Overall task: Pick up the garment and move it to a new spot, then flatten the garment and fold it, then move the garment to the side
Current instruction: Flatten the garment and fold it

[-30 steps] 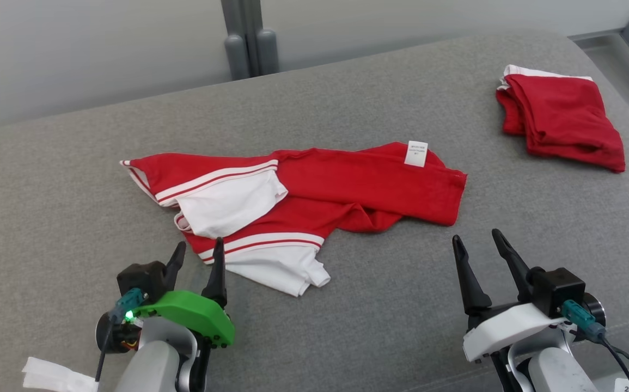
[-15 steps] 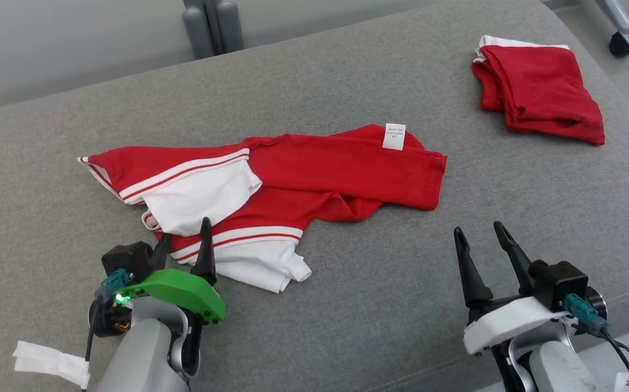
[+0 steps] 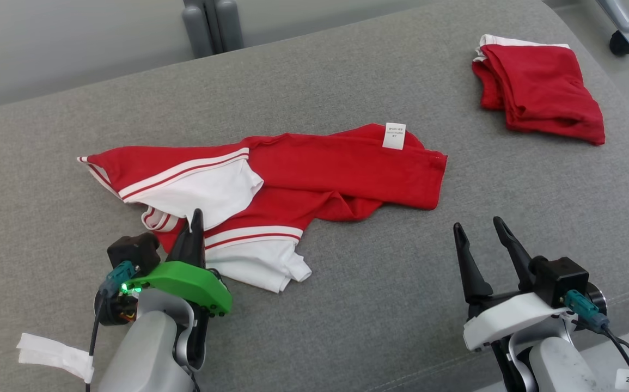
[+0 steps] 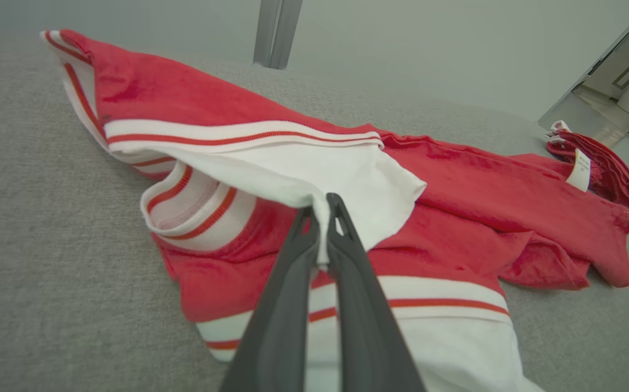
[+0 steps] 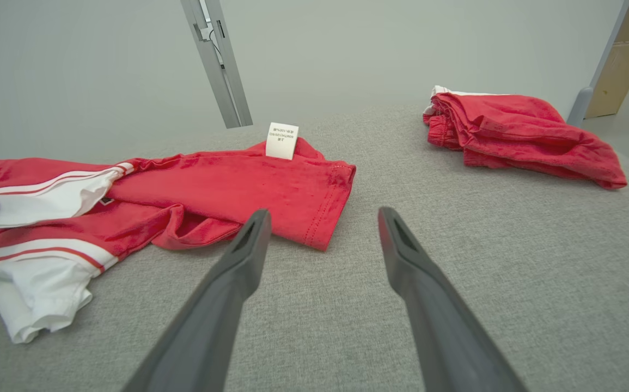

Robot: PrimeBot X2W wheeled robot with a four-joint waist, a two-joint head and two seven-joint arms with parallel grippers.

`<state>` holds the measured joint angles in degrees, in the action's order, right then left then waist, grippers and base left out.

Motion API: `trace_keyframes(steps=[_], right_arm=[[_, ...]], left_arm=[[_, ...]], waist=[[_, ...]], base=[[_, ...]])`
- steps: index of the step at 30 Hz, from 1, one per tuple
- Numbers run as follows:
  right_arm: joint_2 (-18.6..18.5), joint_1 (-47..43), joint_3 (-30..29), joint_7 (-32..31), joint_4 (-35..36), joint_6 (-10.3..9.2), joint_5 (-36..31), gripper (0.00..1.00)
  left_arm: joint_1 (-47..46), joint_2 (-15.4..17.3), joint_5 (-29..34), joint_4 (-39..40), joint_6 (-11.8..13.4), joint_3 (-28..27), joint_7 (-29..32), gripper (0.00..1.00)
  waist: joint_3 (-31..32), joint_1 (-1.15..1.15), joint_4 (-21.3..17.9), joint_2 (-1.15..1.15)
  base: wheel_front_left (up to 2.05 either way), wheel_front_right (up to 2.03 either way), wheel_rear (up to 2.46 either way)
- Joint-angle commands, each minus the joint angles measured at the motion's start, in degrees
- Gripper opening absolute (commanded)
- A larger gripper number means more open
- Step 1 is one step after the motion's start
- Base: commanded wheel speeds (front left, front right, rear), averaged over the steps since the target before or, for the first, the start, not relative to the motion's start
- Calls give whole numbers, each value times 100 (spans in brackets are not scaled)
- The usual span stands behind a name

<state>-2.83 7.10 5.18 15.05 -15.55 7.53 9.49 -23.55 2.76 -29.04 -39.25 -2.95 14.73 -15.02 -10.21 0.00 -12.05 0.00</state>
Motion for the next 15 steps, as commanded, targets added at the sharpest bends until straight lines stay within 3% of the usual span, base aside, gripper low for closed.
trace_keyframes(steps=[1, 9, 15], right_arm=[[-11, 4, -31, 17, 18, -9, 14, 100], [-12, -80, -126, 17, 3, -9, 5, 100], [-13, -157, -282, 17, -31, -9, -57, 100]], left_arm=[[-20, 25, 32, 70, 40, -18, -19, 0], [387, 25, 107, 965, -44, 8, -18, 0], [1183, 27, -4, 1863, 32, 18, -12, 0]], waist=[[13, 0, 29, 0], [181, 0, 409, 0], [329, 0, 828, 0]], base=[[0, 0, 0], [0, 0, 0], [0, 0, 0]])
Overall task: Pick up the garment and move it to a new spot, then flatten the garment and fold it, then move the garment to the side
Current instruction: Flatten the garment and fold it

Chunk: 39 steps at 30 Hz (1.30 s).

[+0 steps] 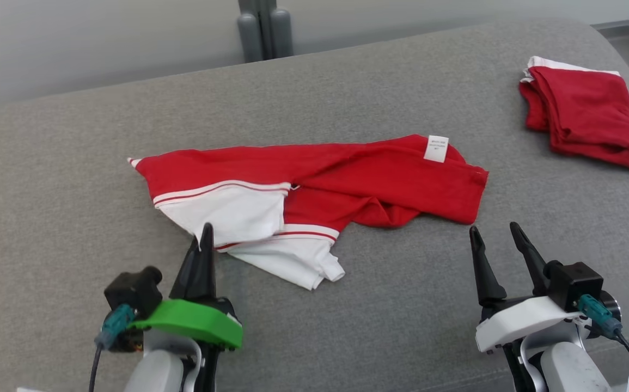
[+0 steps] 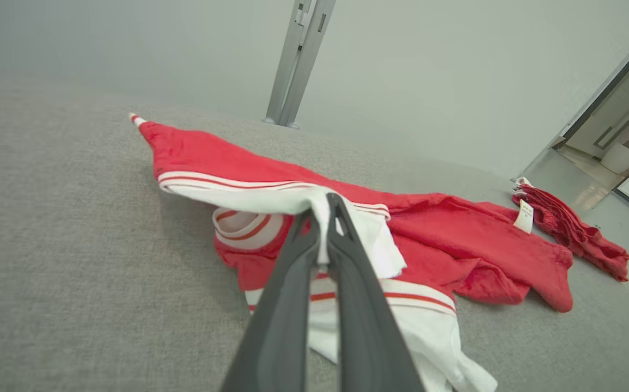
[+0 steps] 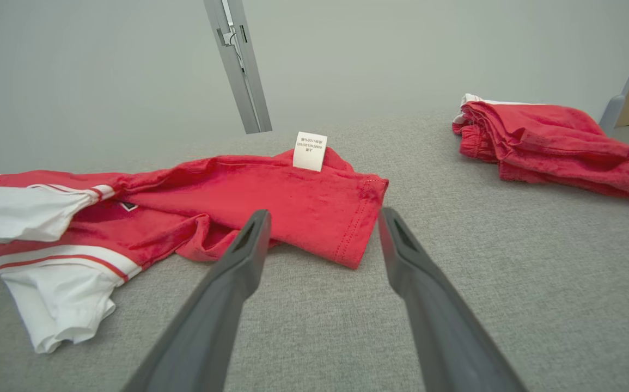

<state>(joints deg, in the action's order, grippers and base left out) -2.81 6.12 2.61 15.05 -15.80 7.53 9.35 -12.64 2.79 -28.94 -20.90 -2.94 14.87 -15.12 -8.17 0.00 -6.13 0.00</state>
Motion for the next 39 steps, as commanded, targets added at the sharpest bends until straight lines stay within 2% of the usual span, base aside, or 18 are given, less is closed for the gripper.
trace_keyframes(steps=[1, 9, 16, 30, 31, 32, 33, 39], right_arm=[[-14, -83, -63, 17, -11, -9, -56, 100], [-14, -102, -214, 17, -38, -9, -145, 100], [-16, -21, -189, 17, -73, -9, -162, 100], [-15, -57, -367, 17, -55, -9, -213, 100], [-15, -77, -383, 17, -56, -9, -215, 100], [-15, -92, -394, 17, -61, -9, -218, 100], [-15, -109, -401, 17, -70, -9, -220, 100], [-15, -158, -367, 17, -85, -9, -206, 100]], left_arm=[[260, 37, -1, 171, 55, 22, -2, 0], [1131, 105, -173, 652, 235, 48, 277, 0], [1249, 136, -315, 173, 341, -76, 328, 0], [1254, 170, -512, -480, 233, -187, 183, 0], [1271, 185, -511, -501, 222, -185, 175, 36], [1282, 189, -502, -516, 217, -180, 174, 55], [1282, 183, -487, -540, 215, -161, 161, 100], [1095, 147, -353, -489, 197, -79, 71, 100]], waist=[[143, 0, 309, 0], [202, 0, 670, 0], [146, 0, 645, 0], [145, 0, 554, 0], [159, 0, 564, 0], [175, 0, 571, 0], [194, 0, 578, 0], [333, 0, 606, 0]], base=[[0, 0, 0], [0, 0, 0], [0, 0, 0], [0, 0, 0], [0, 0, 0], [0, 0, 0], [0, 0, 0], [0, 0, 0]])
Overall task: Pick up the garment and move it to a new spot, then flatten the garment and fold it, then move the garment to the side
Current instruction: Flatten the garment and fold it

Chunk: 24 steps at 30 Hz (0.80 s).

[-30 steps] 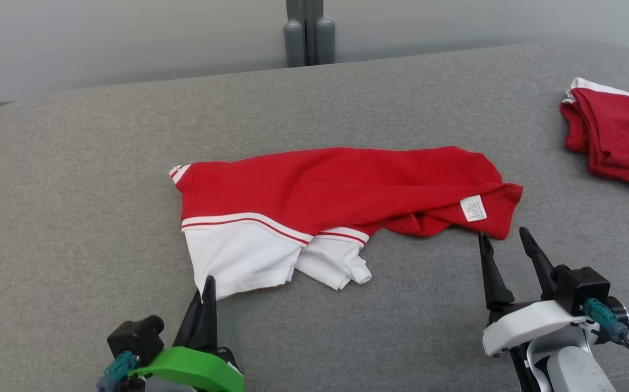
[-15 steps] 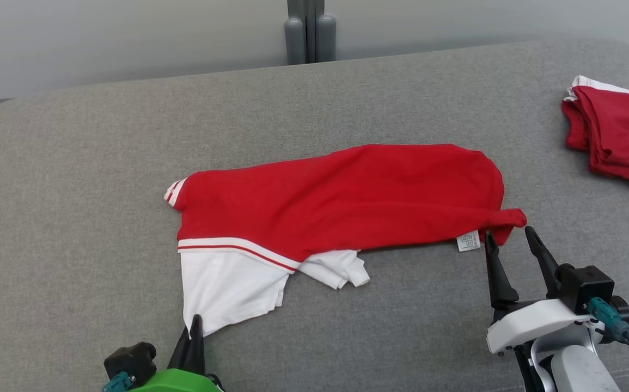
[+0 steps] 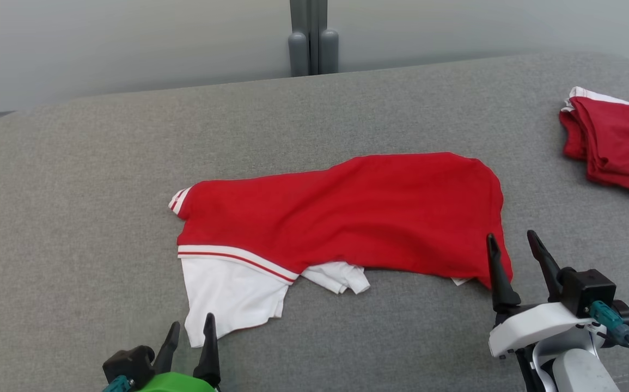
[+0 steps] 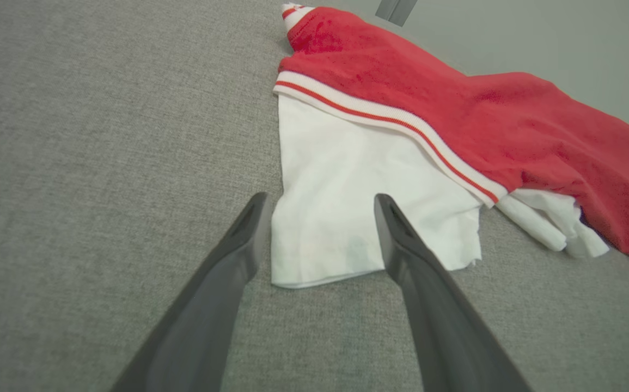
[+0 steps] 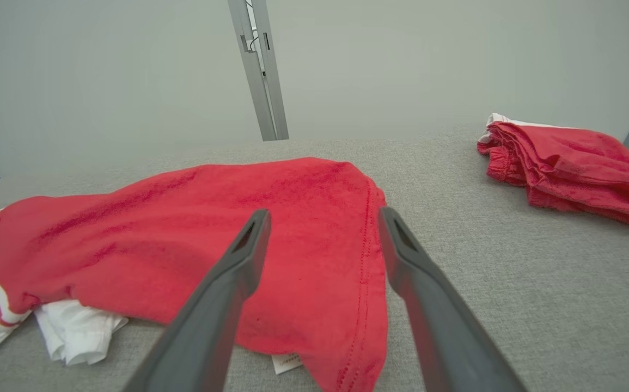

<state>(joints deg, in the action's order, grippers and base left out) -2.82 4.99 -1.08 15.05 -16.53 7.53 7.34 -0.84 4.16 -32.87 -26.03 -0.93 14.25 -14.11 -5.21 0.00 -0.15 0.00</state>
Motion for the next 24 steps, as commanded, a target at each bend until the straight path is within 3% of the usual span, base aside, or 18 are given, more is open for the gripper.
trace_keyframes(steps=[1, 10, 24], right_arm=[[-14, -57, 13, 17, -12, -9, -2, 100], [-14, -196, 46, 17, 1, -9, -25, 100], [-14, -278, 292, 17, -45, -9, 134, 100]], left_arm=[[-129, 34, 85, 58, 11, -22, -51, 100], [-401, 118, 612, 455, 39, -6, -107, 100], [-75, -87, 1027, 774, 22, -228, -109, 100]], waist=[[65, 0, 9, 0], [393, 0, 30, 0], [668, 0, 53, 0]], base=[[0, 0, 0], [0, 0, 0], [0, 0, 0]])
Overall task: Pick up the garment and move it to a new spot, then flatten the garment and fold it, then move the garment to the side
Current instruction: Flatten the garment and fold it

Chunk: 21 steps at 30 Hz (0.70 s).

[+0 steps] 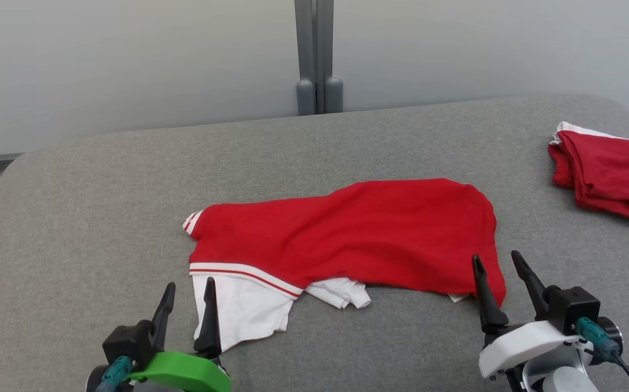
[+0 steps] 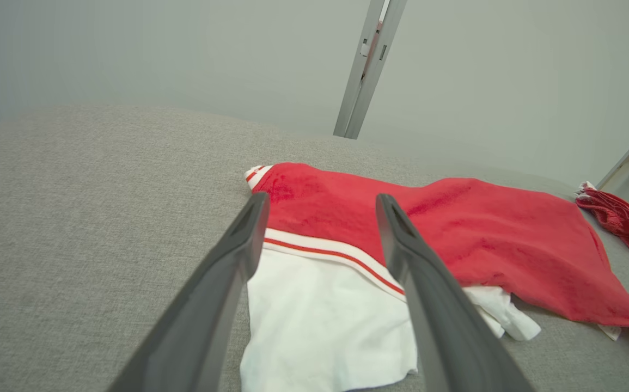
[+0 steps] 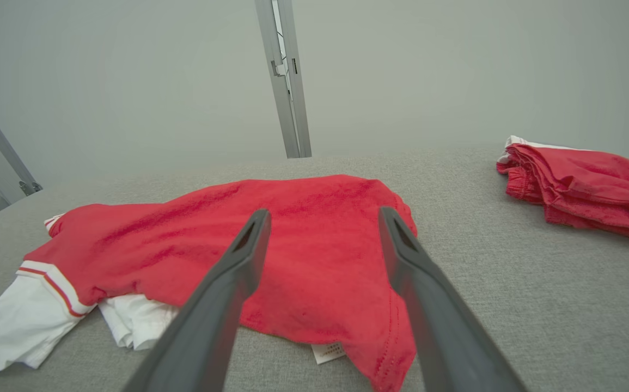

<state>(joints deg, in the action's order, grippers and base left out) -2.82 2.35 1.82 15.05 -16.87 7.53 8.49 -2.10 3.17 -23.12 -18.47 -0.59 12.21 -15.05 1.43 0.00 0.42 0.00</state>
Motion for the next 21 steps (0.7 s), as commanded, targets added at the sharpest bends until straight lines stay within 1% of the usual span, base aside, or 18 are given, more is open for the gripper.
trace_keyframes(steps=[1, 15, 17, 21], right_arm=[[-14, 6, 13, 17, -15, -9, 34, 100], [-14, 47, 4, 17, 101, -9, -4, 100], [-14, 33, -8, 17, 103, -9, -9, 100], [-15, -40, -41, 17, 30, -9, -11, 100]], left_arm=[[86, 4, 60, 38, -17, -53, -16, 100], [197, -24, 103, 217, -3, -165, -16, 100], [234, -22, 67, 131, 41, -171, -16, 100], [283, -20, -6, -389, 126, -121, 100, 100]], waist=[[12, 0, -6, 0], [-2, 0, 13, 0], [-17, 0, 10, 0], [-70, 0, -19, 0]], base=[[0, 0, 0], [0, 0, 0], [0, 0, 0], [0, 0, 0]])
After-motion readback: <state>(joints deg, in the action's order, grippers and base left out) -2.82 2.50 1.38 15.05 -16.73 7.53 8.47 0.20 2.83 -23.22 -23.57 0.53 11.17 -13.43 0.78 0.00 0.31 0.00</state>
